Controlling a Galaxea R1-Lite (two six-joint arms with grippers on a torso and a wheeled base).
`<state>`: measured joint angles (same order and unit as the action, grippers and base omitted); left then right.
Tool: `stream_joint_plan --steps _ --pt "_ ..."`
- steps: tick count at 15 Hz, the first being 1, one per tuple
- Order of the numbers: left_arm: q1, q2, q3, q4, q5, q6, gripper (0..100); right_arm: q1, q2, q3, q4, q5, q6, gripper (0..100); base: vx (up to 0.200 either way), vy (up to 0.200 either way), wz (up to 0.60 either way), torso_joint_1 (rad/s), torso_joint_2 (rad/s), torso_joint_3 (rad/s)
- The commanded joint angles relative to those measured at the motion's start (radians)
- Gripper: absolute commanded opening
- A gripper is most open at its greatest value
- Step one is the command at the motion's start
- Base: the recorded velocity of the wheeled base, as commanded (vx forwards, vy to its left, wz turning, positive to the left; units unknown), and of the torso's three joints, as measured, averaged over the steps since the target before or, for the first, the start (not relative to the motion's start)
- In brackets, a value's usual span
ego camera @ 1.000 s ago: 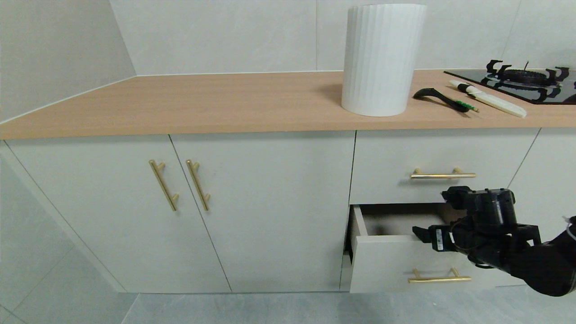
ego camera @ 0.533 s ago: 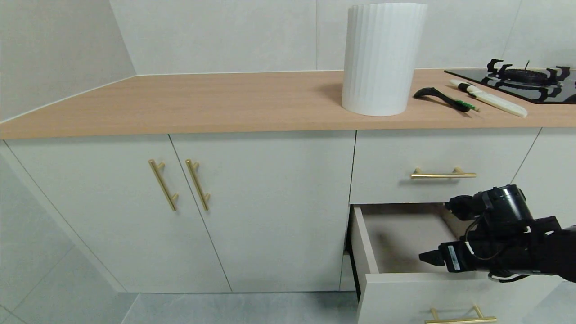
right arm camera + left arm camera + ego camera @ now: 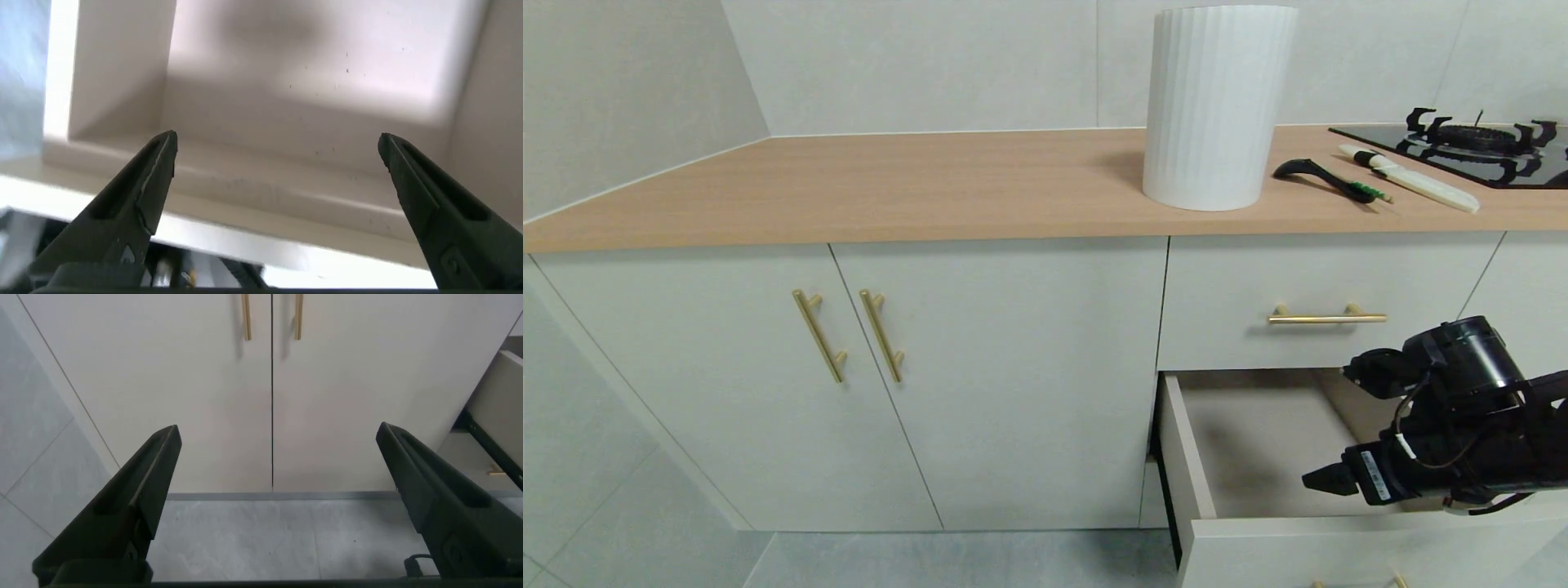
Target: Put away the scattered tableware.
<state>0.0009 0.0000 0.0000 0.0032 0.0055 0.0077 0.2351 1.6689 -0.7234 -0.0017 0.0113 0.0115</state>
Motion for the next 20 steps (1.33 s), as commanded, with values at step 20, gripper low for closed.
stream_joint_plan --steps 20 --pt "0.001 0.002 0.0 0.0 0.001 0.0 100 0.038 0.018 -0.011 0.382 -0.05 -0.216 100 0.0 0.0 0.0 0.0 0.0 0.0"
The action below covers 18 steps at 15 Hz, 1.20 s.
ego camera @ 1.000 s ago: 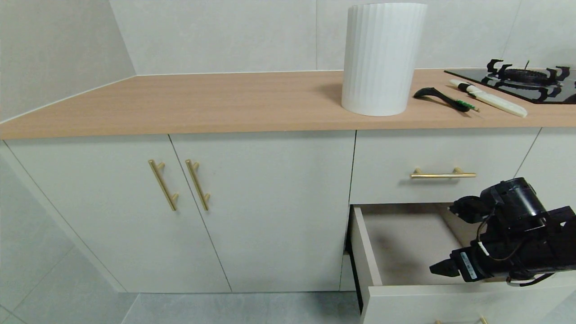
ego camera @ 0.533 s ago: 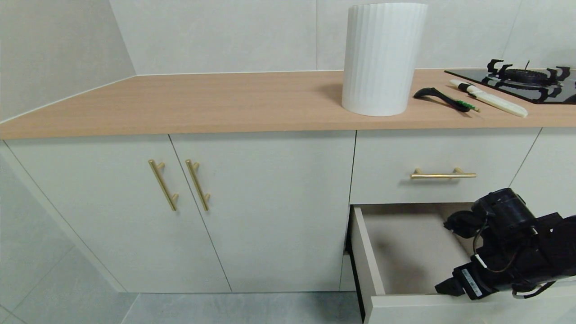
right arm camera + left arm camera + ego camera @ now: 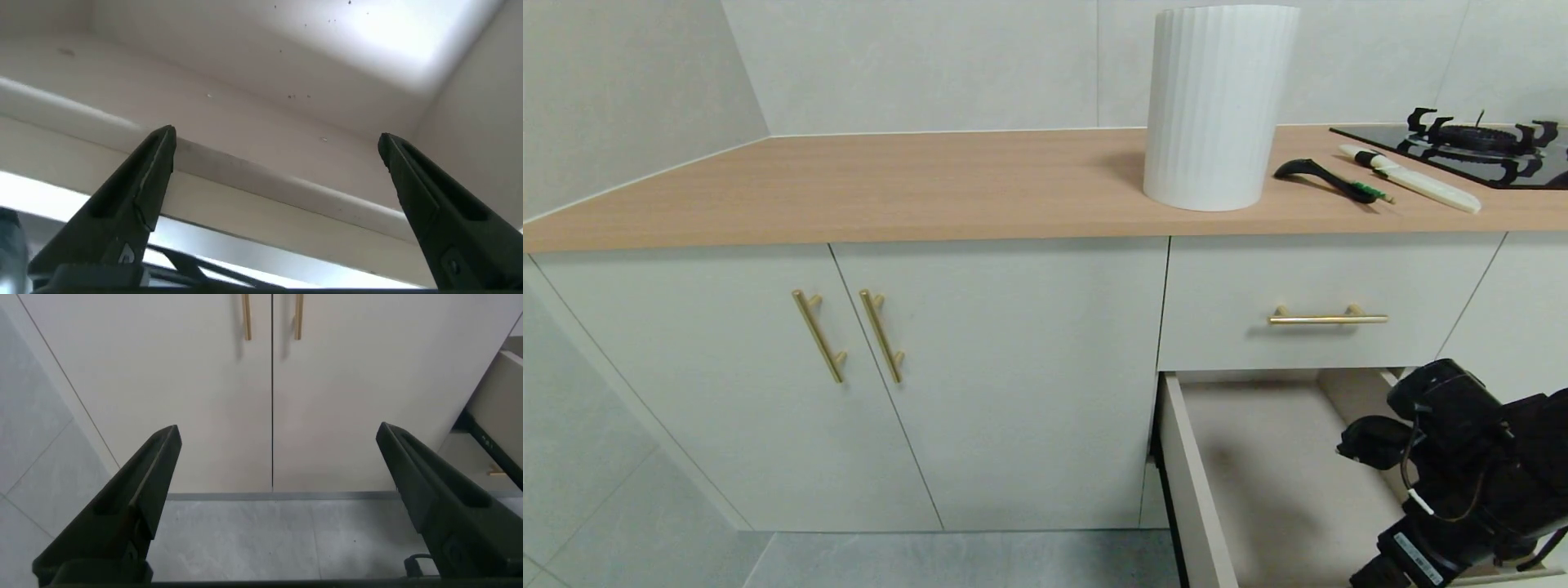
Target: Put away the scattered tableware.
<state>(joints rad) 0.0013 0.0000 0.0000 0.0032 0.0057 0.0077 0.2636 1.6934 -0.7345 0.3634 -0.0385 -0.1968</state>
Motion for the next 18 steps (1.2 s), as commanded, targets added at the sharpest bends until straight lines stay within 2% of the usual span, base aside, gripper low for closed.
stream_joint_plan --steps 1,5,11,15,18 --pt "0.0 0.002 0.0 0.0 0.0 0.0 100 0.022 -0.006 0.001 0.038 0.0 -0.009 100 0.0 0.0 0.0 0.0 0.0 0.0" --pt "0.0 0.002 0.0 0.0 0.0 0.0 100 0.088 -0.028 0.0 0.164 -0.014 -0.029 100 0.0 0.0 0.0 0.0 0.0 0.0" --pt "0.0 0.002 0.0 0.0 0.0 0.0 100 0.091 -0.04 -0.031 0.158 -0.021 -0.018 100 0.0 0.0 0.0 0.0 0.0 0.0" --pt "0.0 0.002 0.0 0.0 0.0 0.0 100 0.085 -0.072 -0.128 0.121 -0.017 0.189 100 0.0 0.0 0.0 0.0 0.0 0.0" --pt "-0.001 0.002 0.0 0.0 0.0 0.0 100 0.057 -0.179 -0.126 0.046 -0.021 0.231 100 0.0 0.0 0.0 0.0 0.0 0.0"
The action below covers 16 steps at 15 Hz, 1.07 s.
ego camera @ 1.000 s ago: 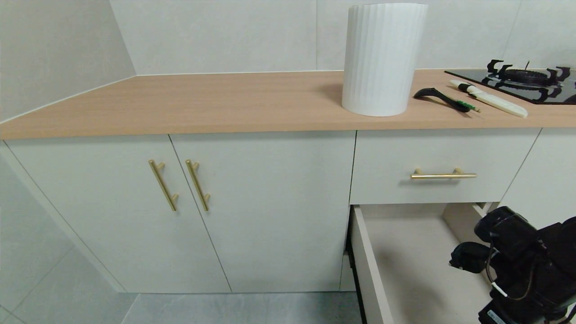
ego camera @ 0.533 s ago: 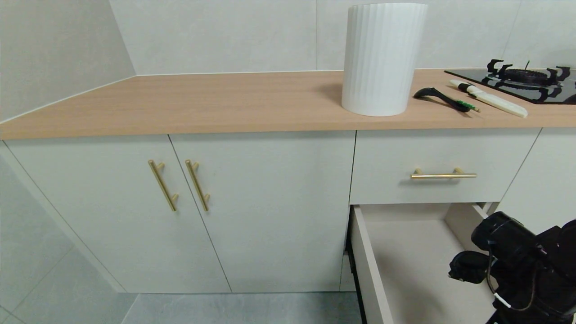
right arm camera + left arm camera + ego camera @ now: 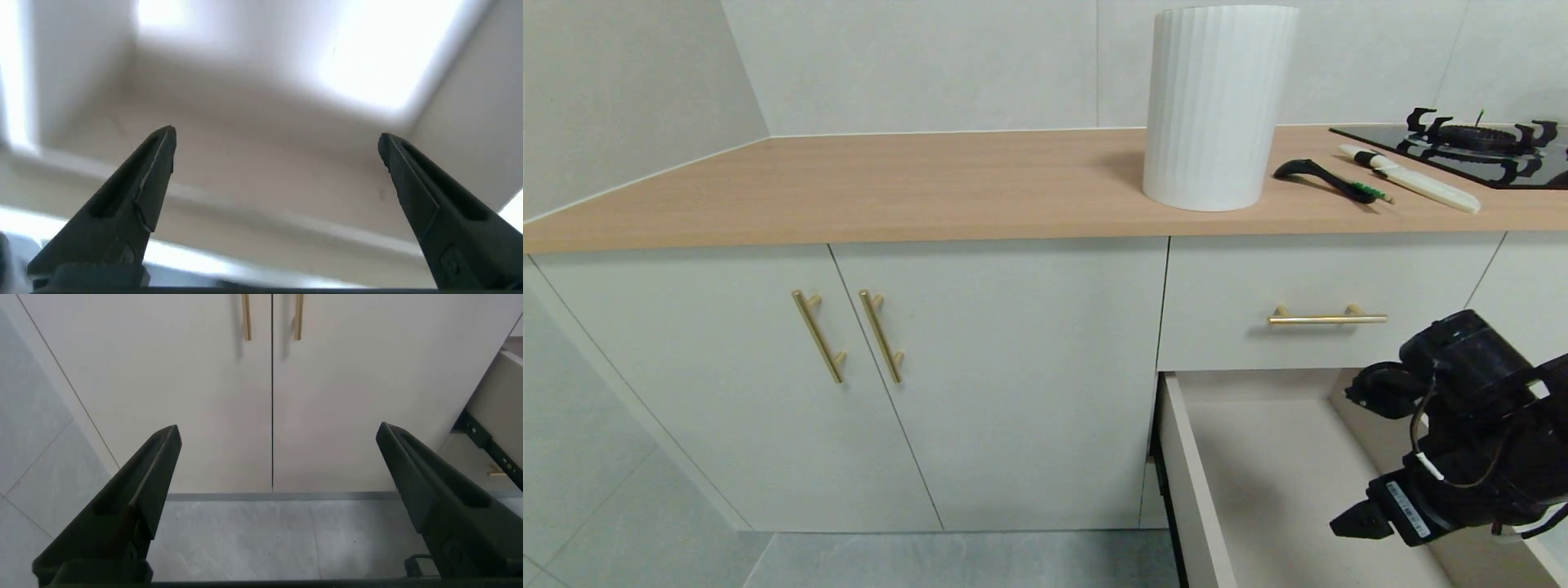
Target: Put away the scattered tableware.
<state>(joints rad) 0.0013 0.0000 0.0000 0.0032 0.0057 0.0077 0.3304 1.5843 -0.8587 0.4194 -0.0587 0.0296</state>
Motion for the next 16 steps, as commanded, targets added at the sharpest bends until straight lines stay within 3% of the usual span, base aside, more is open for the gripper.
stream_joint_plan --steps 1,12,16 --pt "0.0 0.002 0.0 0.0 0.0 0.0 100 -0.016 -0.11 -0.002 -0.011 -0.001 0.003 100 0.0 0.0 0.0 0.0 0.0 0.0" --pt "-0.001 0.002 0.0 0.0 0.0 0.0 100 -0.022 -0.242 0.026 -0.086 -0.047 -0.007 100 0.0 0.0 0.0 0.002 -0.01 -0.006" --pt "0.0 0.002 0.0 0.0 0.0 0.0 100 -0.019 -0.26 0.029 -0.086 -0.049 -0.014 100 0.0 0.0 0.0 0.088 -0.27 -0.271"
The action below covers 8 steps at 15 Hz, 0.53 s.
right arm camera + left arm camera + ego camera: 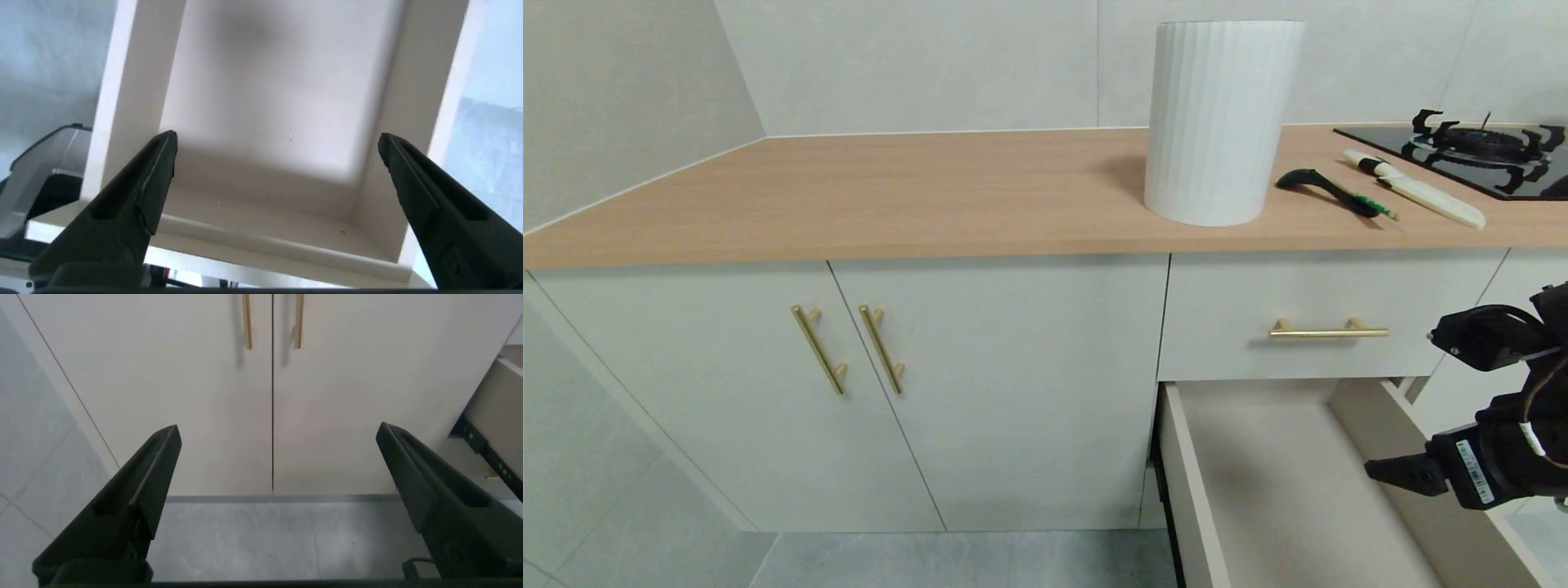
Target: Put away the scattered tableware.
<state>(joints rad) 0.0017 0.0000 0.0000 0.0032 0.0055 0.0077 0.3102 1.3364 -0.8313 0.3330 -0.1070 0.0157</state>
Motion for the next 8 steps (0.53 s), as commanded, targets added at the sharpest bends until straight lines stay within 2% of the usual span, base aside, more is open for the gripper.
stream_joint_plan --steps 1,8 --pt "0.0 0.002 0.0 0.0 0.001 0.0 100 0.001 -0.014 0.003 0.0 0.0 -0.011 100 0.0 0.0 0.0 0.144 -0.58 -0.32" --pt "0.0 0.002 0.0 0.0 0.001 0.0 100 0.001 -0.022 0.001 -0.002 0.0 -0.014 100 0.0 0.0 0.0 0.16 -0.49 -0.295"
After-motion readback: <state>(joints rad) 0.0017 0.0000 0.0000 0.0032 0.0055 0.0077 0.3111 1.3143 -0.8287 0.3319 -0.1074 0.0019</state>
